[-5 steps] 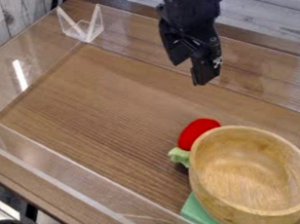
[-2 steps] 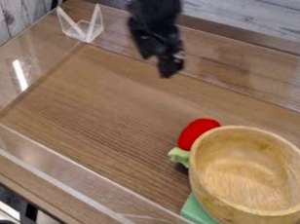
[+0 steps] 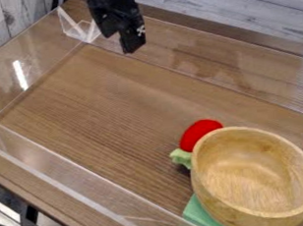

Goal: Move the red object to the right side of the table

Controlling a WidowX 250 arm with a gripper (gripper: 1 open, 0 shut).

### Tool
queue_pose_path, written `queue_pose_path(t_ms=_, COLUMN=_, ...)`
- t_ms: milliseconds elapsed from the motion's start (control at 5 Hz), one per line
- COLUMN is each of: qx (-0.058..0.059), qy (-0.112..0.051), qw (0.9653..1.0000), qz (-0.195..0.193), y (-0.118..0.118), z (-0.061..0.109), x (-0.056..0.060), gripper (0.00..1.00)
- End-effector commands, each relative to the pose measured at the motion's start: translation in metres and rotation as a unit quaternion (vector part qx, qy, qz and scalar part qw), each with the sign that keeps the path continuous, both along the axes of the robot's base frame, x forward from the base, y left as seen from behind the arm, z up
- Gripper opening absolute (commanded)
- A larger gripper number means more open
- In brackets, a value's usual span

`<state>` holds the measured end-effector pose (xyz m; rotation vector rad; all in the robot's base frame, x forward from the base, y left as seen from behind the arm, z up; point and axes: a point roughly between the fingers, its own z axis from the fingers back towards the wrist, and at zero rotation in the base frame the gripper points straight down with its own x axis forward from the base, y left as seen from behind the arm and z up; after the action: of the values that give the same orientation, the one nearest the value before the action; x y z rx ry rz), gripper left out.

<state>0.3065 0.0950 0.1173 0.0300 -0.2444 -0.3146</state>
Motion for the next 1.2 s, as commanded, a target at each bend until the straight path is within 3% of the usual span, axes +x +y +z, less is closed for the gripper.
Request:
queue_pose_path(t_ms=0, qx=0.019, qy=-0.023, qw=0.9995, qz=-0.004, y=0.011, z=0.013, x=0.018, gripper=1.0)
queue_pose_path(t_ms=400, qx=0.031, qy=-0.016, qw=0.999, qz=0.027, y=0.033, z=0.014, x=0.014, gripper=1.0)
queue_pose_path(t_ms=600, qx=0.032, qy=-0.011, qw=0.9981, qz=0.051, y=0.061, z=0.007, x=0.015, gripper=1.0)
queue_pose_path(t_ms=1000, qx=0.023, qy=0.004, qw=0.9982, qz=0.056, y=0.11, z=-0.002, x=0.021, gripper=1.0)
